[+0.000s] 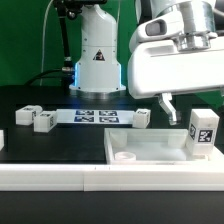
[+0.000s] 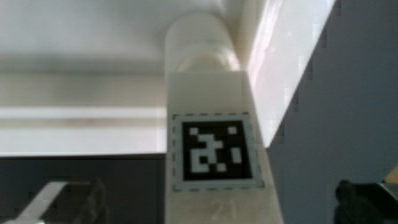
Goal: Assemble one leg
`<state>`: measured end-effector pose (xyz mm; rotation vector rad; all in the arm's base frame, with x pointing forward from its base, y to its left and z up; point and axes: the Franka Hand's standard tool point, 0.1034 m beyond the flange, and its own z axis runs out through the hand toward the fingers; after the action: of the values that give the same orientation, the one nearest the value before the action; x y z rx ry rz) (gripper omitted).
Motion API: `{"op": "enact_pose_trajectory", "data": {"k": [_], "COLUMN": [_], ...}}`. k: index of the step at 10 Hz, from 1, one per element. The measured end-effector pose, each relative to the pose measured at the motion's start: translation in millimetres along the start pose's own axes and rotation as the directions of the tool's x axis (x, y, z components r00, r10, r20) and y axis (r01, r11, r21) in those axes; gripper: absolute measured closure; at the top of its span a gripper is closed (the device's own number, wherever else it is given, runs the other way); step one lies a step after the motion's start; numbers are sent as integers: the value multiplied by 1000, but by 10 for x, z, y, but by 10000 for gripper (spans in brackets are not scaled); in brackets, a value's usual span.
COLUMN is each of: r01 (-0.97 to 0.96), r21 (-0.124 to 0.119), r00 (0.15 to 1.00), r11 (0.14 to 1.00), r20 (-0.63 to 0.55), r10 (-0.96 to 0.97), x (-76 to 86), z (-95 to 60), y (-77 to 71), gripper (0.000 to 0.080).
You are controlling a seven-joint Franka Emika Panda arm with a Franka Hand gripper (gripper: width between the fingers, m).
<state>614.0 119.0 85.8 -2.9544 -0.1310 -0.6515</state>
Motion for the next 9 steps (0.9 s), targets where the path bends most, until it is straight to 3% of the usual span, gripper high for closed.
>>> {"op": "enact_pose_trajectory", "data": {"k": [2, 7, 9], "r01": [-12, -49, -50], "r21": [16, 53, 45], "r00": [992, 882, 904], "r11": [1000, 997, 998], "r20": [124, 470, 427], "r10": [10, 18, 26], "x": [108, 50, 95], "z": [24, 15, 56], "y": [32, 56, 41], "gripper": [151, 151, 151]}}
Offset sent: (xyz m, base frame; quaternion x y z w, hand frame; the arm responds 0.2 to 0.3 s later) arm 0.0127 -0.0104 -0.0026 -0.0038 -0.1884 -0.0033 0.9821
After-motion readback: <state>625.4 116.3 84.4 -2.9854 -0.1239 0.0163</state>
